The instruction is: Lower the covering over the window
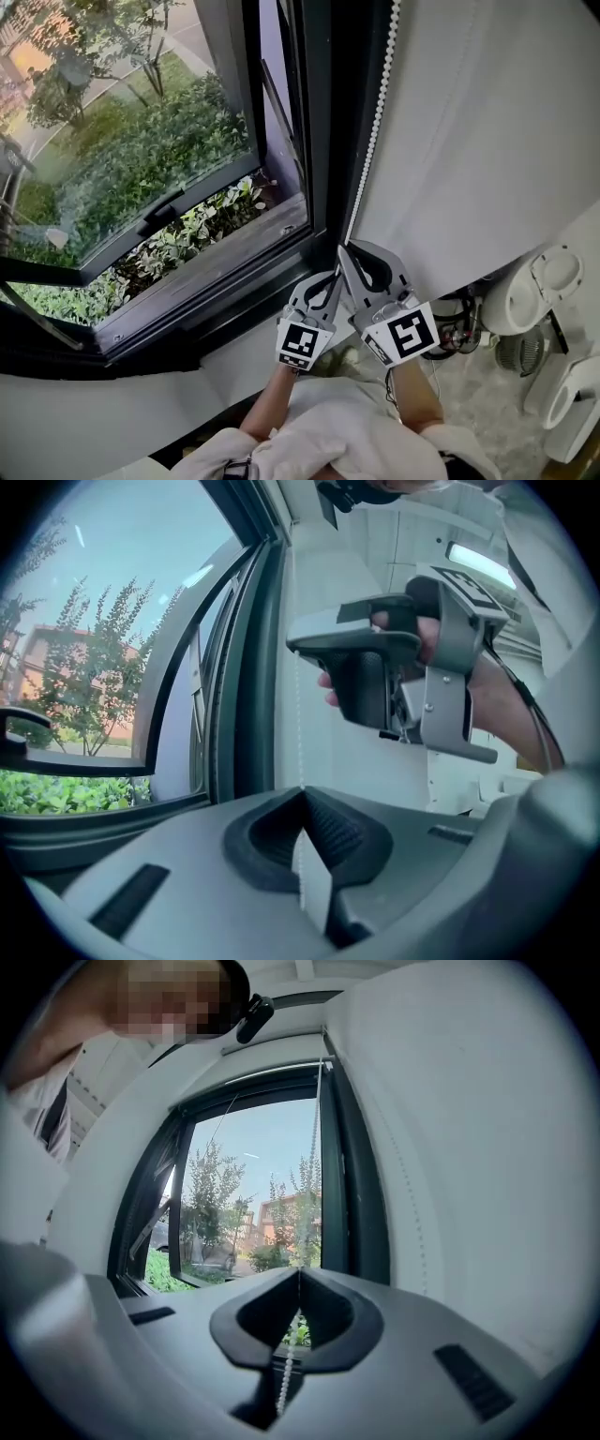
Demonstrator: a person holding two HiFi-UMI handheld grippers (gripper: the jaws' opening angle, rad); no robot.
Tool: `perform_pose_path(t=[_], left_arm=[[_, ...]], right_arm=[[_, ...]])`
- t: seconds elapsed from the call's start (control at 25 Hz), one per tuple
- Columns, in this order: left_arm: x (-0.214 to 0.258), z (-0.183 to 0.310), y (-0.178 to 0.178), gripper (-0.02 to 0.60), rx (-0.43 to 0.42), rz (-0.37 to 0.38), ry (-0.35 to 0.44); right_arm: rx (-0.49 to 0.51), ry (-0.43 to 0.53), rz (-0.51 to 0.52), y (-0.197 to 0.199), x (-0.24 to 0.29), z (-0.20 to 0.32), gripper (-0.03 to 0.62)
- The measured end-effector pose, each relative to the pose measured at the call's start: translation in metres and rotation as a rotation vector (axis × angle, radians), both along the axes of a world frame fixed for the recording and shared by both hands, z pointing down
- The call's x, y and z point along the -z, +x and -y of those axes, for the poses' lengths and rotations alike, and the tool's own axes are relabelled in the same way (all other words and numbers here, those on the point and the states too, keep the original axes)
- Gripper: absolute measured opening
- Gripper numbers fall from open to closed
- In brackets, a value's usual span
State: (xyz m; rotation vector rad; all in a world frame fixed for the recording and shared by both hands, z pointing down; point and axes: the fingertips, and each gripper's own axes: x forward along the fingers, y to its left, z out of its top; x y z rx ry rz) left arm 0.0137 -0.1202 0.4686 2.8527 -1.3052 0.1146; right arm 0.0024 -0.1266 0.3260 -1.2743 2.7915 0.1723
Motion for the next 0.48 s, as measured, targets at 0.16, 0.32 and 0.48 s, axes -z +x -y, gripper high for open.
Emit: perform_pose_path(t=[0.16, 0.32, 0.48], left_arm=[[-0.004, -0.001, 0.000, 0.014, 0.001, 0.004, -0.009], [-0.018, -0.002, 0.000, 0.014, 0.008, 0.024, -0.041], [-0.032, -0.006, 0.000, 0.014, 0.006, 0.026, -0.074]], right_arm=[[0.007, -0.012, 0.032, 0.001, -0.004, 0.000, -0.003], [0.004, -0.039, 0.038, 0.000, -0.018, 0.001, -0.003], [0.002, -0.069, 0.035, 0.001, -0.033, 0.002, -0.005]])
